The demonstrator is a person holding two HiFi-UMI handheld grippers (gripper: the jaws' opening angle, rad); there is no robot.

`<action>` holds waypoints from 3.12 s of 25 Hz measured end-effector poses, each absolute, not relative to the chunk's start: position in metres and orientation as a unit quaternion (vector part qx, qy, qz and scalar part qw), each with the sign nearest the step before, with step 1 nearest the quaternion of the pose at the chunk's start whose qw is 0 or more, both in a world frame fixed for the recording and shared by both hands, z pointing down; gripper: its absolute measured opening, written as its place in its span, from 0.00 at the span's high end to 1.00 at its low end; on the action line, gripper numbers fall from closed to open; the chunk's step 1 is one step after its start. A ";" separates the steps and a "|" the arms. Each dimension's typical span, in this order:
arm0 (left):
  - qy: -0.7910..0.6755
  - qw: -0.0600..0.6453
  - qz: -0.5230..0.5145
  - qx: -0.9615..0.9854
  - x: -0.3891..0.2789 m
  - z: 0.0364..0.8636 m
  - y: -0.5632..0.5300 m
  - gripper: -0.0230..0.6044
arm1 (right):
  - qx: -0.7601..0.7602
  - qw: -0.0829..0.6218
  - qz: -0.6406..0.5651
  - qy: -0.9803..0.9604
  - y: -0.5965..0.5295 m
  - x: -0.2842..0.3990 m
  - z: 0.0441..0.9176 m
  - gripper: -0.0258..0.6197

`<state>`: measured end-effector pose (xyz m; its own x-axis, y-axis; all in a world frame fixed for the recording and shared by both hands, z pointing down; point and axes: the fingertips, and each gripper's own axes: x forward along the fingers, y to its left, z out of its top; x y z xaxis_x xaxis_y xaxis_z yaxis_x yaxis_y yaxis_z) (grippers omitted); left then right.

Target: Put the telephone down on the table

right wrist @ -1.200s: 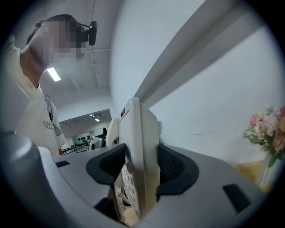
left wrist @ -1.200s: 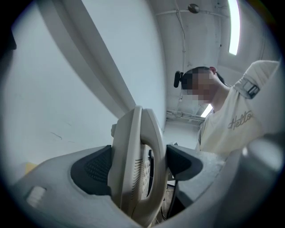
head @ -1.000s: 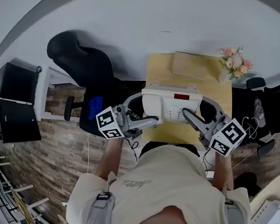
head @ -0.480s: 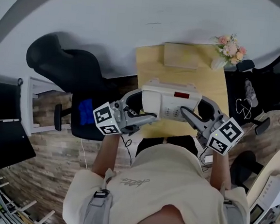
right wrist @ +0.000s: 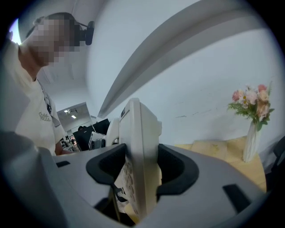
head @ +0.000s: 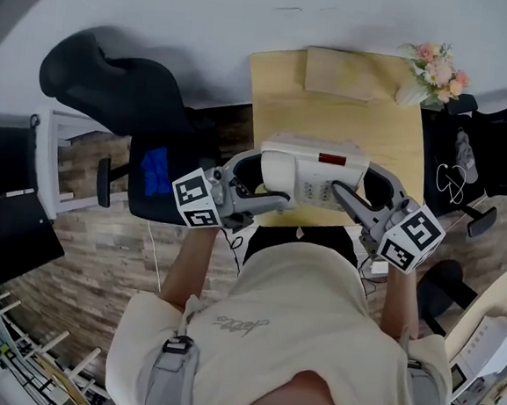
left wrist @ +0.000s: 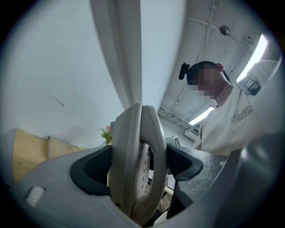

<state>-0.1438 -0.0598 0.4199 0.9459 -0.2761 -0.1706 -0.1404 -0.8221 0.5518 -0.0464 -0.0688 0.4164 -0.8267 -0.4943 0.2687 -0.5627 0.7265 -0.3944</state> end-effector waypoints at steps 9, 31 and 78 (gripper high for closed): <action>-0.147 0.323 -0.105 0.929 -0.129 0.461 -0.056 0.35 | 0.255 0.078 0.282 -0.922 -0.071 -0.030 0.462 0.63; -0.173 0.415 -0.067 0.891 -0.085 0.578 -0.114 0.35 | 0.207 0.122 0.393 -0.887 -0.131 0.011 0.588 0.63; -0.218 0.558 -0.055 0.799 -0.063 0.725 -0.194 0.35 | 0.183 0.141 0.530 -0.816 -0.204 0.035 0.742 0.63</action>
